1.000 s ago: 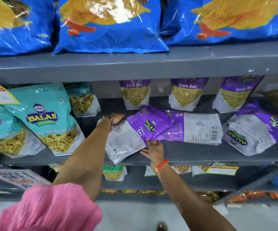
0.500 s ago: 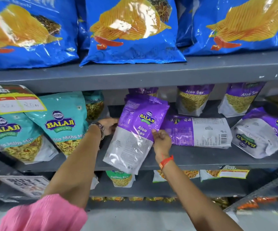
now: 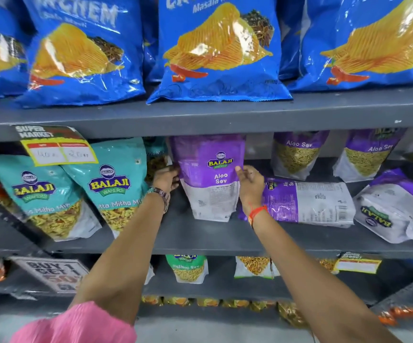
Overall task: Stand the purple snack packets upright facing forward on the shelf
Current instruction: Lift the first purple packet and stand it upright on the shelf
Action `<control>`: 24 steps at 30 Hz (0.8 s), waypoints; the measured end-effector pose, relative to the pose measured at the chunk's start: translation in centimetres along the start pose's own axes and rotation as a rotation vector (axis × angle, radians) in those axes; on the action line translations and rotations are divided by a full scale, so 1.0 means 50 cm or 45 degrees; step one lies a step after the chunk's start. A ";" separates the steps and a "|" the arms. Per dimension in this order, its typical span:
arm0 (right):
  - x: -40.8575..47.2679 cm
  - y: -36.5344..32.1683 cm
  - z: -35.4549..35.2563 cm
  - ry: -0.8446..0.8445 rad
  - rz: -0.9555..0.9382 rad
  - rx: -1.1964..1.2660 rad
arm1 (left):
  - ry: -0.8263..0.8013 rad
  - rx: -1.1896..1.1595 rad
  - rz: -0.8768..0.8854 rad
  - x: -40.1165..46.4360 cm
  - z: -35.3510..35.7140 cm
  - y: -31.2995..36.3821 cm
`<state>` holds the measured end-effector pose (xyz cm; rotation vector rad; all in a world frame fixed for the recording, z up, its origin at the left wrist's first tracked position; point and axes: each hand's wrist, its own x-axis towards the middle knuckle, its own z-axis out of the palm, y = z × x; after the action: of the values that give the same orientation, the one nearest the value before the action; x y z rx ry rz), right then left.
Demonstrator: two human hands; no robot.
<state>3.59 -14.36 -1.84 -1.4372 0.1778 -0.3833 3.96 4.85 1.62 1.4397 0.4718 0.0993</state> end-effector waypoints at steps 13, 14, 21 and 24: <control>0.054 0.005 -0.011 -0.103 0.119 -0.013 | 0.061 -0.227 -0.055 -0.004 0.020 -0.004; 0.053 0.007 -0.014 -0.116 0.105 -0.028 | 0.067 -0.243 -0.054 -0.008 0.023 -0.007; 0.039 0.001 -0.024 -0.148 0.114 0.005 | 0.230 -0.409 0.134 -0.032 0.061 -0.047; 0.034 -0.001 -0.028 -0.151 0.201 0.076 | 0.260 -0.157 0.350 -0.053 0.084 -0.063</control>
<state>4.68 -16.31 -1.78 -1.3723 0.1811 -0.1721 2.46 -0.43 -0.54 1.3719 0.4235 0.4915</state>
